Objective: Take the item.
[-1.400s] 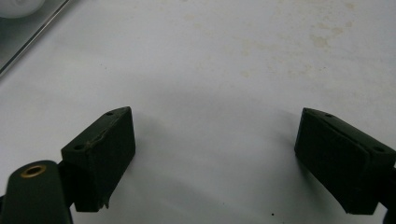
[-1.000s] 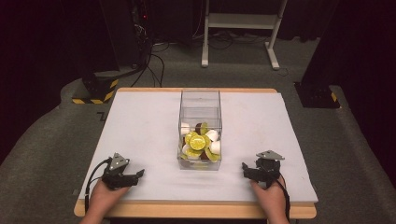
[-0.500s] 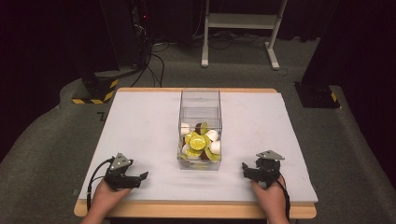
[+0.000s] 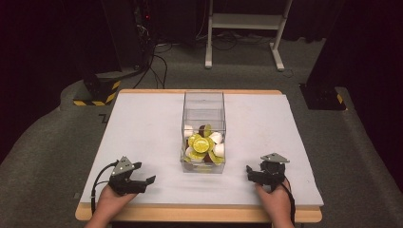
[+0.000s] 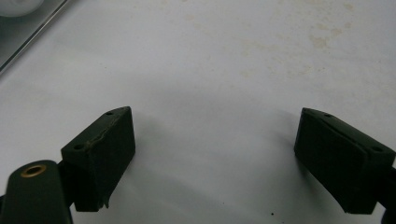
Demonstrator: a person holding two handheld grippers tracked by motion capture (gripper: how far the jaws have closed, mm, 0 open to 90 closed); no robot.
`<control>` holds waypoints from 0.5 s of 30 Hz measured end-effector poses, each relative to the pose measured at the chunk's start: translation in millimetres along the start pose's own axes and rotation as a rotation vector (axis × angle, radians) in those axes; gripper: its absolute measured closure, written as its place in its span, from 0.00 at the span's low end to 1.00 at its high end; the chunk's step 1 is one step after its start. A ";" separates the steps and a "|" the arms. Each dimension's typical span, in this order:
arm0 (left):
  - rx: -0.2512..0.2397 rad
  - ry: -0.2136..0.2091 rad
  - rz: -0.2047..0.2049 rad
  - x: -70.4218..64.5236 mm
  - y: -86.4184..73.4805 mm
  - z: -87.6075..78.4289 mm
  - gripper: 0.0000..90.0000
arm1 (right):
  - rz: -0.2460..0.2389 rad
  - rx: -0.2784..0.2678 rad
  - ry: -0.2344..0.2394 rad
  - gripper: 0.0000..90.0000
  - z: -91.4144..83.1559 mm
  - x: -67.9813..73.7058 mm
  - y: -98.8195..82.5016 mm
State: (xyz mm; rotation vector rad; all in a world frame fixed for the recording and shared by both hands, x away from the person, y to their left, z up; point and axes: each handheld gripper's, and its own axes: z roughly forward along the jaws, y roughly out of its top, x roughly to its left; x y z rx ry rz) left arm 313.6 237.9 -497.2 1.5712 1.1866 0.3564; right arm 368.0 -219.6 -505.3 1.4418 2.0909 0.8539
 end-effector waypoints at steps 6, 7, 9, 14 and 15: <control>-0.009 -0.022 -0.022 -5.1 2.3 1.0 0.21 | 0.000 0.000 0.000 0.14 0.0 0.0 0.0; -0.015 -0.025 -0.029 -5.8 2.9 1.2 0.21 | 0.000 0.000 0.000 0.14 0.0 0.0 0.0; -0.016 -0.029 -0.022 -5.6 4.5 0.5 0.21 | 0.000 0.000 0.000 0.14 0.0 0.0 0.0; -0.035 -0.038 -0.034 -9.0 6.4 2.0 0.21 | 0.000 0.000 0.000 0.14 0.0 0.0 0.0; -0.023 -0.042 -0.022 -9.2 6.8 2.5 0.21 | -0.002 -0.001 0.000 0.14 0.1 -0.2 0.0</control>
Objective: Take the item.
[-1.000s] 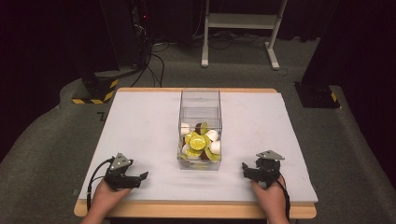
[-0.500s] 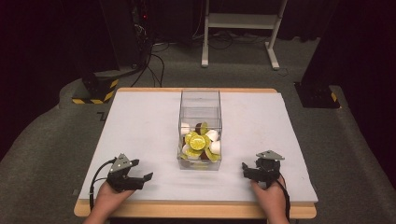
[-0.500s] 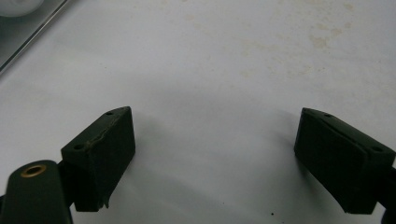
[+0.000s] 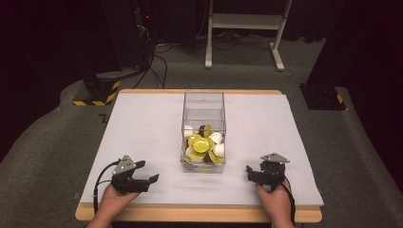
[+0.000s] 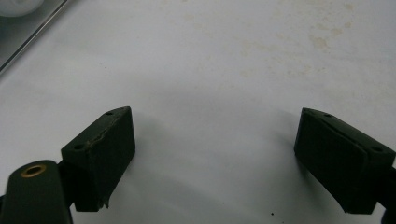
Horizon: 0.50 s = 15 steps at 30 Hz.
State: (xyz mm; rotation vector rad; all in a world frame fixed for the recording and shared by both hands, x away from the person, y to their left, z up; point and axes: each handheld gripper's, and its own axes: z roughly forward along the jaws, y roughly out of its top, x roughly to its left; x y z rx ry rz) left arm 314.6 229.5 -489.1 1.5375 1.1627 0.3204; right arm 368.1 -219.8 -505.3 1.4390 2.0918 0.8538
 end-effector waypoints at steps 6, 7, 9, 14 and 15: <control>-0.006 -0.007 0.017 -5.0 1.7 3.2 0.21 | 0.006 0.001 0.004 0.14 0.0 -0.2 0.1; -0.006 -0.007 0.017 -5.0 1.7 3.2 0.21 | 0.006 0.001 0.004 0.14 0.0 -0.2 0.1; -0.011 -0.005 0.017 -6.8 2.2 4.6 0.21 | 0.005 0.001 0.004 0.14 0.0 -0.2 0.2; -0.015 -0.007 0.018 -13.3 3.6 9.3 0.21 | 0.004 0.003 0.005 0.14 0.0 -0.4 0.5; -0.015 -0.007 0.018 -13.3 3.6 9.3 0.21 | 0.004 0.003 0.005 0.14 0.0 -0.4 0.5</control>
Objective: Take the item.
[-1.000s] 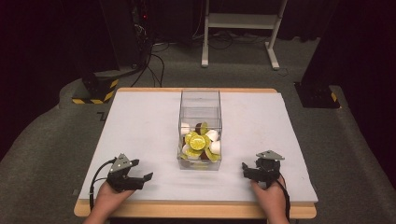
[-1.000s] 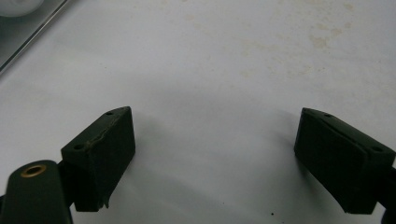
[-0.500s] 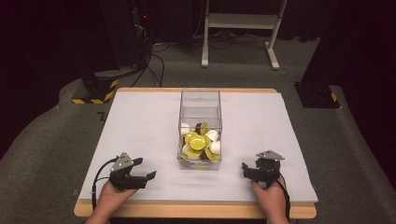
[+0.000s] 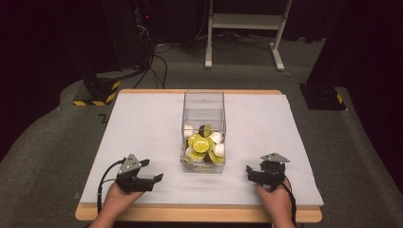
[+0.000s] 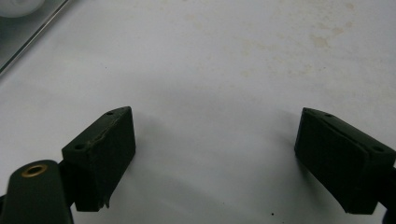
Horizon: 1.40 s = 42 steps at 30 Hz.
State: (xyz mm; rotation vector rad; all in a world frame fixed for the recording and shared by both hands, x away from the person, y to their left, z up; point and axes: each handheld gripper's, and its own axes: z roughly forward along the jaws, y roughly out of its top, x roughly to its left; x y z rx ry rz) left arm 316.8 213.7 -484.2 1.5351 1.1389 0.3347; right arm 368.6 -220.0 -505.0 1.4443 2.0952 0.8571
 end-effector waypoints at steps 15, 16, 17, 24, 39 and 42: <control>-0.024 -0.033 0.001 -8.7 5.6 2.1 0.21 | -0.003 -0.004 -0.004 0.14 0.0 0.3 -0.4; -0.024 -0.033 0.001 -8.7 5.6 2.1 0.21 | -0.003 -0.004 -0.004 0.14 0.0 0.3 -0.4; -0.034 -0.038 -0.011 -10.9 6.5 2.6 0.21 | 0.002 -0.002 -0.002 0.14 -0.1 0.2 -0.4; -0.050 -0.062 -0.017 -15.2 9.8 3.4 0.22 | 0.001 -0.003 -0.001 0.14 0.0 0.2 -0.4; -0.064 -0.114 0.019 -32.0 31.5 11.7 0.22 | -0.001 -0.005 -0.003 0.14 -0.1 0.3 -0.6; -0.072 -0.126 0.014 -35.2 33.4 13.6 0.22 | 0.012 -0.005 0.000 0.16 -0.6 -0.7 -0.6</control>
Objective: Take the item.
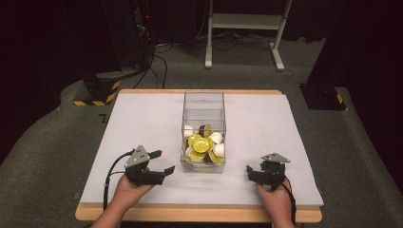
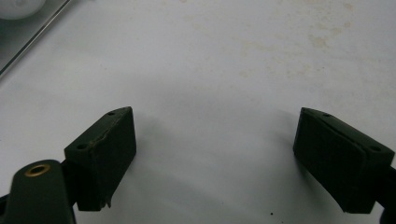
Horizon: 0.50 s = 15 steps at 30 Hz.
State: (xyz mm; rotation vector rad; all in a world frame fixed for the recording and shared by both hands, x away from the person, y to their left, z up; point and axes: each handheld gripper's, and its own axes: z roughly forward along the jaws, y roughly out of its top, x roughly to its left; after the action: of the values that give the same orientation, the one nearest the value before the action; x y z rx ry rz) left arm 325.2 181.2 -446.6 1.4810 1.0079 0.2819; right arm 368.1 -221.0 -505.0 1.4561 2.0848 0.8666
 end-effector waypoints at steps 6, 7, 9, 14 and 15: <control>-0.007 -0.011 0.002 -4.2 4.3 5.3 0.23 | 0.004 -0.007 -0.007 0.18 -0.3 -0.7 -0.1; -0.010 -0.013 0.003 -5.7 6.6 7.4 0.23 | 0.003 -0.007 -0.006 0.18 -0.3 -0.8 -0.1; -0.016 -0.014 -0.004 -6.9 7.4 8.4 0.23 | 0.003 -0.005 -0.006 0.18 -0.3 -0.5 0.0; -0.024 -0.024 0.004 -9.8 14.5 13.0 0.23 | -0.005 0.002 -0.008 0.18 -0.4 0.3 0.3; -0.026 -0.028 0.005 -10.9 16.8 15.3 0.23 | -0.004 0.004 -0.009 0.18 -0.4 0.4 0.4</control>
State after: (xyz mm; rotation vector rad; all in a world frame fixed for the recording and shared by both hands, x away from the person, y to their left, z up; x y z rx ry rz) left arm 336.4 165.4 -430.5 1.4601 0.9751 0.2766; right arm 368.0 -220.6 -504.4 1.4547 2.0833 0.8542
